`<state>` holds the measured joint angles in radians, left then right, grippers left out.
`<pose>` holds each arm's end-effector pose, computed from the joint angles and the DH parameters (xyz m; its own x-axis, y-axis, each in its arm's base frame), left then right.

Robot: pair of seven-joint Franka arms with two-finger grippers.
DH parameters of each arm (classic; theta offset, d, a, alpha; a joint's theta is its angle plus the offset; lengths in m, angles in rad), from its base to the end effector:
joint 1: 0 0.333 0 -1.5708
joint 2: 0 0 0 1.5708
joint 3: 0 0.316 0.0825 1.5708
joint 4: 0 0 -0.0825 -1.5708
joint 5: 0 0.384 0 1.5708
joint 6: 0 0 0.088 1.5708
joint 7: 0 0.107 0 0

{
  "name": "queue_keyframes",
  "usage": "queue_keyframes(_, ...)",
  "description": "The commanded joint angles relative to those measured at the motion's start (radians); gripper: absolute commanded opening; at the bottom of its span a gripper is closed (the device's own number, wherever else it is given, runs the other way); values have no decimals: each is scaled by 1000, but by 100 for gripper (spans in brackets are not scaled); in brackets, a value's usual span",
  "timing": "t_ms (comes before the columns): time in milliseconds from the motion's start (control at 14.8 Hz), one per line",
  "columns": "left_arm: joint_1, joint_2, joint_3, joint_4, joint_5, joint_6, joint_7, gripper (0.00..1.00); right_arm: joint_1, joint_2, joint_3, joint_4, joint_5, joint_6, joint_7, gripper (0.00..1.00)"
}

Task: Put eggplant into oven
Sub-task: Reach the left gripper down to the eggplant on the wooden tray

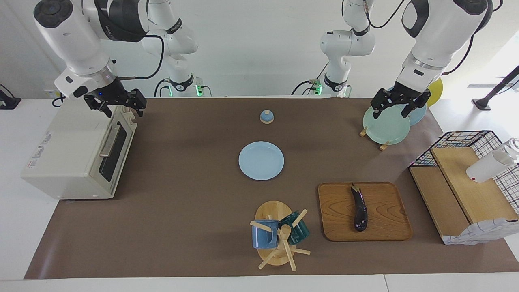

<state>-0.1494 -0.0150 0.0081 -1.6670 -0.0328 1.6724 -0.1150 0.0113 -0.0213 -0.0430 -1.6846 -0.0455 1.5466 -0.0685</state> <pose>0.5513 -0.0816 0.5962 0.9996 -0.0230 0.0164 -0.0236 -0.9991 0.0349 0.5403 -0.0223 0.5809 0.9922 0.0360 -0.1192 0.0406 -0.9985 0.0363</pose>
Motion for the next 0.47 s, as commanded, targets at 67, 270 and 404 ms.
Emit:
queue_keyframes(67,-9,175,0,44,-35,125,-11,100,-19,-6,12,-1,24,-16,1,100)
queue_keyframes(270,-10,361,-7,130,-47,222,0,100,-19,-6,12,-1,24,-16,1,100)
queue_keyframes(404,-9,456,-13,177,-47,279,55,100,-19,-6,12,-1,24,-17,1,100)
